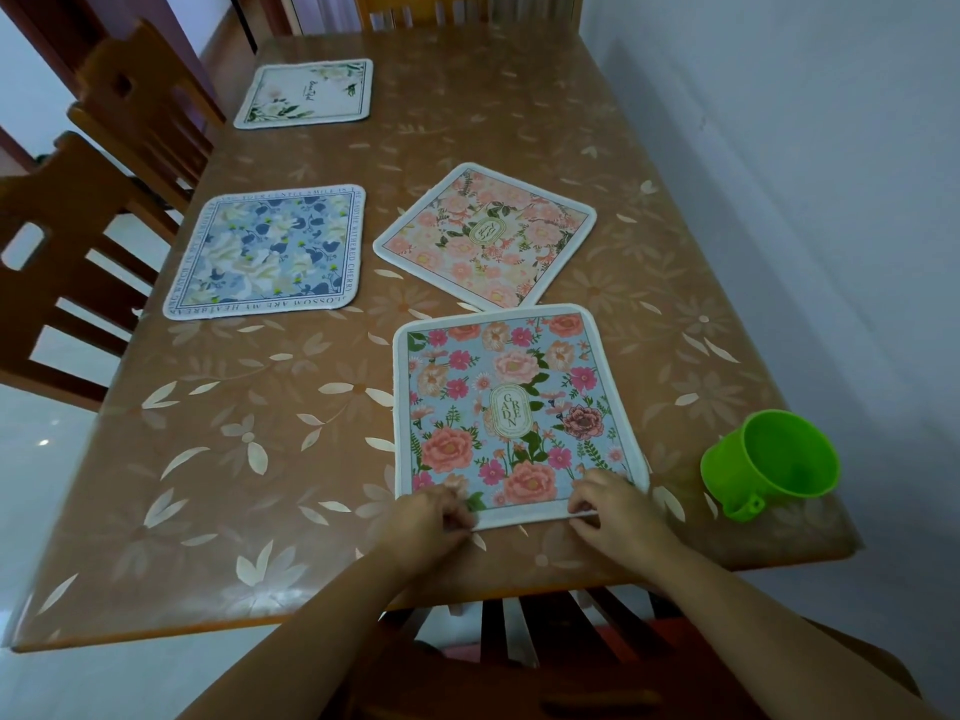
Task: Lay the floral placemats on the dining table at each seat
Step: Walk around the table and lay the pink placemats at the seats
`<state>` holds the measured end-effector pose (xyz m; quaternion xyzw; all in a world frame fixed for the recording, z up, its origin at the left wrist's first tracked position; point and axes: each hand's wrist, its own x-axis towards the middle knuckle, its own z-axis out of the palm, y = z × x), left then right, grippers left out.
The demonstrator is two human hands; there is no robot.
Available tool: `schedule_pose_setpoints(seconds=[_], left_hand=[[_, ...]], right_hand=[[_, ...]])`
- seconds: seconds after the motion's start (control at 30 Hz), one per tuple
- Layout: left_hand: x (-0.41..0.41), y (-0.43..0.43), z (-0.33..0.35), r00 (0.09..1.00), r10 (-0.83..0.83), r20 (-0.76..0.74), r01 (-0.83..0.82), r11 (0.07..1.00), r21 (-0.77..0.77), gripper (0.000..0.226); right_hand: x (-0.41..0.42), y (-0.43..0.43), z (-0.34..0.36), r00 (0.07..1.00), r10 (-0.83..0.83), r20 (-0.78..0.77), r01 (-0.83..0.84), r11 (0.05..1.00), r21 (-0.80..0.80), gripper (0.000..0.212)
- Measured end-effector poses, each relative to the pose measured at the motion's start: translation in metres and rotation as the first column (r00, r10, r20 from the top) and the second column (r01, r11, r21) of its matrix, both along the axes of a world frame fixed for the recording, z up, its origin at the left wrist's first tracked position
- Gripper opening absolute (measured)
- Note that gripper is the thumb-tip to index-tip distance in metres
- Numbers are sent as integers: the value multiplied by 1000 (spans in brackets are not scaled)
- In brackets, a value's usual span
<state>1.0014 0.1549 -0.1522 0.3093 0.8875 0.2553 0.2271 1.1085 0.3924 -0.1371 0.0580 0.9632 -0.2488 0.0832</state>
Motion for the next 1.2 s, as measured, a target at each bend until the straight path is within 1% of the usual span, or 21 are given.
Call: schedule_pose_setpoints(seconds=[0.13,0.27,0.47,0.63,0.7,0.8,0.87,0.93,1.0,1.07,1.13,1.2], left_hand=[[2,-2,2,1000,-30,-6,30,999,-10,11],[4,-2,3,998,-61,-2,61,998,-30,12],[6,-2,6,996,-92,18,93,995,-45,12],[5,-2,7,994,-101,37,103,994,-43,12],[5,-4,4,994,-106,29,107,994,-36,11],[5,-5,0,996,-86,-22,85,996,-27,10],[5,-4,-2,1000,-20,-19,20,1000,19,17],[4,-3,-3,999,31,-12,-31,998,46,30],[3,-2,-5,997,31,-75,-30,999,23,45],[1,0,-8,994,-22,-105,18,999,-43,63],[1,4,-12,988,-117,-104,101,985,-142,76],[-1,9,-15,975,-176,-135,144,965,-218,75]], right_hand=[[6,-5,-2,1000,-5,-9,5,1000,-17,6],[9,-7,-2,1000,8,18,-8,1000,-16,7],[11,-8,-1,998,61,31,-62,997,37,7],[11,-8,-1,998,57,21,-58,998,33,5],[11,-9,-1,998,56,19,-57,998,30,5],[12,-7,-1,997,74,21,-75,997,36,6],[12,-5,-1,996,87,9,-87,995,54,12],[10,-2,-1,998,66,-18,-65,995,80,23],[7,1,-1,1000,16,-21,-14,994,105,39],[4,3,-4,1000,8,12,-10,990,140,54],[-2,1,-9,997,73,35,-79,980,184,59],[-11,-2,-15,988,120,98,-139,966,218,62]])
